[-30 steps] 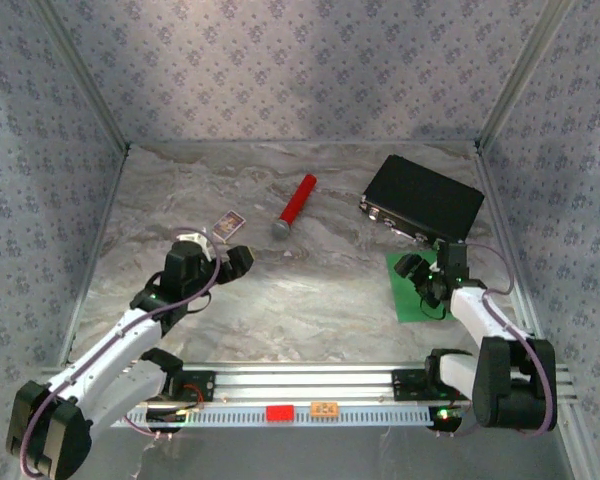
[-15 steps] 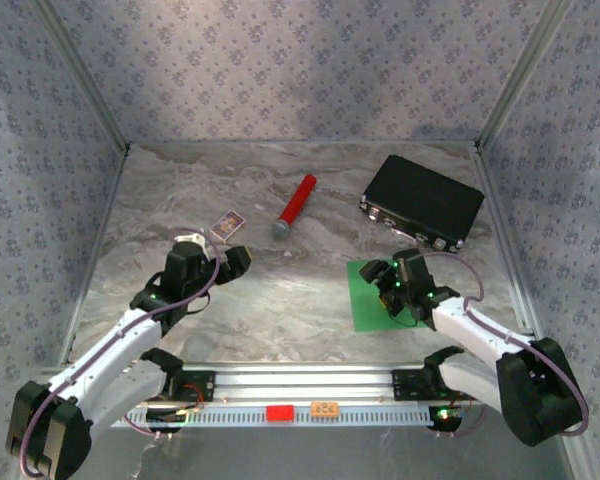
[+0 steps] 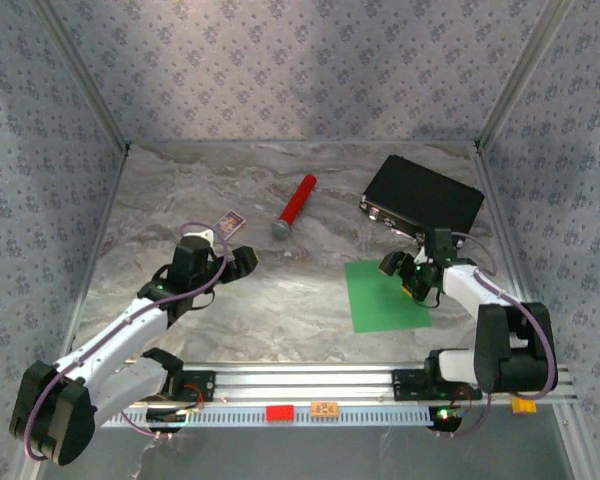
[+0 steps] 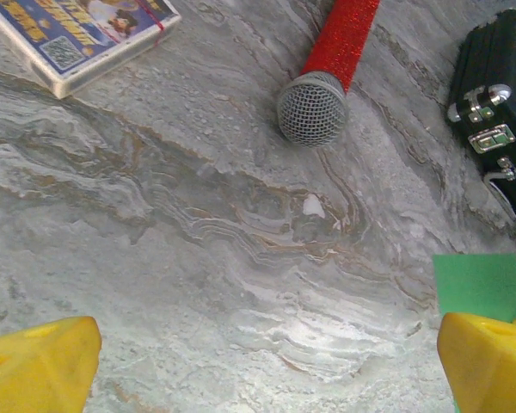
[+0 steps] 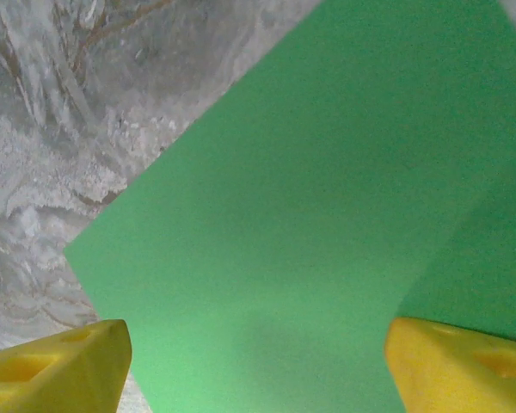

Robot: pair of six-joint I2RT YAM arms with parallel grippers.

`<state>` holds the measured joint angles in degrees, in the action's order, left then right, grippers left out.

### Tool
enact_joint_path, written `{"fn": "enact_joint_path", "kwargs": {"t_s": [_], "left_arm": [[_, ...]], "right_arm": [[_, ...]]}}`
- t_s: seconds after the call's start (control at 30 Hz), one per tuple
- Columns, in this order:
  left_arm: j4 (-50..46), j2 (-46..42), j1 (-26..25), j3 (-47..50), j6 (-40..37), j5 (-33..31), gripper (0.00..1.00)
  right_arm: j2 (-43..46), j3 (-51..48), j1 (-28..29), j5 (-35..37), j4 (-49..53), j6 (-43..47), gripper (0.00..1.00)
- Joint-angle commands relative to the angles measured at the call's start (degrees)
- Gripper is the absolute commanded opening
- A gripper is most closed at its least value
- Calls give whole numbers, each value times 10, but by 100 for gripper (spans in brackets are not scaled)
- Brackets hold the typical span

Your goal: Fold a paper plane with a square sheet of paper (pick it up from the middle)

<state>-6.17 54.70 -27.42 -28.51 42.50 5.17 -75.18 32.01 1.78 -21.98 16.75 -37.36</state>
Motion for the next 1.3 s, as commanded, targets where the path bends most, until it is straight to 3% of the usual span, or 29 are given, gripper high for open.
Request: {"fn": "enact_joint_path", "kwargs": {"t_s": [0.0,0.17,0.43,0.6,0.73,0.83,1.1,1.27], "left_arm": [[8,6,-4,-24,-13,15,100],[6,4,-6,-23,-12,14,100],[-4,7,-7,-30,-12,14,100],[-21,5,-8,-33,-10,17,100],[-31,-8,-9,-26,-7,14,100],[-32,-17,-10,-21,-8,13,100],[-43,4,-16,-38,-19,17,100],[-36,25,-33,-44,-19,19,100]], "right_arm": [[-28,11,8,-25,17,29,81],[-37,-25,64,-5,-37,-59,80],[-36,-87,240,108,-218,-375,79],[-64,-42,340,180,-221,-471,77],[-93,-34,382,193,-261,-531,75],[-95,-24,395,189,-284,-520,74],[-64,73,372,210,-94,-350,77],[-94,73,355,159,-113,-318,76]]}}
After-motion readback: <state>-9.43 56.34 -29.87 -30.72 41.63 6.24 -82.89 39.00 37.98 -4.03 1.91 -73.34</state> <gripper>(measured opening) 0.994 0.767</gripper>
